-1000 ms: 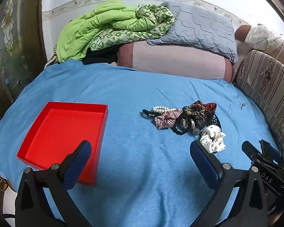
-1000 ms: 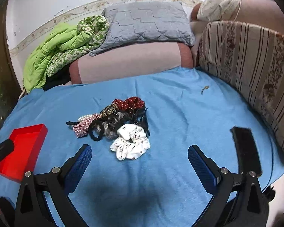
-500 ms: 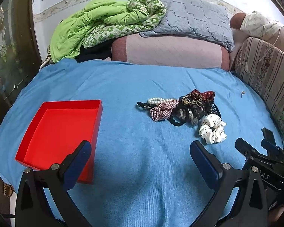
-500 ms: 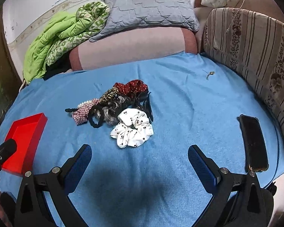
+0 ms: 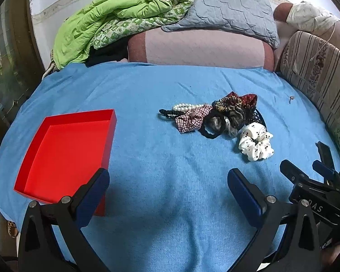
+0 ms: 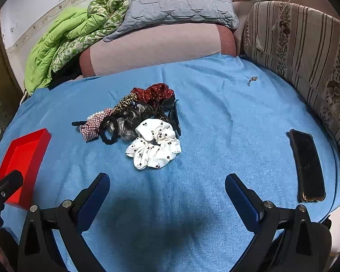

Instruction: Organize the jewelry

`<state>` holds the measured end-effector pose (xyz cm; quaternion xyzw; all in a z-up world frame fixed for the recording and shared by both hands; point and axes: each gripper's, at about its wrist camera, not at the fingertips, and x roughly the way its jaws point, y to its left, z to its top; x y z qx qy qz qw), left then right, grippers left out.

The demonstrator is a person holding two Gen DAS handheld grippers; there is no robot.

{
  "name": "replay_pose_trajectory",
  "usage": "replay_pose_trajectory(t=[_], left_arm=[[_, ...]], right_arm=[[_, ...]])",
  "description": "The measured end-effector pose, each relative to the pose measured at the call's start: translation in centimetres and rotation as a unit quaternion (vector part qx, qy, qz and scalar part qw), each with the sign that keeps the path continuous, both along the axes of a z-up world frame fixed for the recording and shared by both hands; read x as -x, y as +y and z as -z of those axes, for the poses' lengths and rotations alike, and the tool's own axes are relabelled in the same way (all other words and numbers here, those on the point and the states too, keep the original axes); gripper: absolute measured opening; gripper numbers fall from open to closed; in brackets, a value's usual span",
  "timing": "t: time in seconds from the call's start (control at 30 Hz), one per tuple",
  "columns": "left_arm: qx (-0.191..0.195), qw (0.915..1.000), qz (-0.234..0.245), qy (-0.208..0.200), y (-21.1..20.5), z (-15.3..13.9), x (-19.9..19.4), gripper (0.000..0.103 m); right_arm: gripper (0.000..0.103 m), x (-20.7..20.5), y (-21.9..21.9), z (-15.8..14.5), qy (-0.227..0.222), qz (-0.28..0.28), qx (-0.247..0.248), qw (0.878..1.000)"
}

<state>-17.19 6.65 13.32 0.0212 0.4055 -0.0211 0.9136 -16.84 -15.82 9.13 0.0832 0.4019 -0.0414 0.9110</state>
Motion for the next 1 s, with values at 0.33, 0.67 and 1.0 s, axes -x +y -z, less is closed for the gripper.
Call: replay_pose_trajectory(t=[0.33,0.67,1.0], left_arm=[[0.001,0.9999,0.001,0.01,-0.1,0.6,-0.2,0.103],[0.003,0.9998,0.0,0.019,-0.1,1.1,-0.3,0.103],[0.003,0.9994,-0.003,0.035,-0.2,2.2,-0.9,0.103]], right_arm=[[0.103,-0.2,0.0,0.3,0.005,-0.001,0.002,1.0],[0.103,-0.1,0.4,0.5,0.003,-0.004,0.011,1.0],[0.103,-0.2,0.4,0.8,0.006,-0.009,0.01,1.0]])
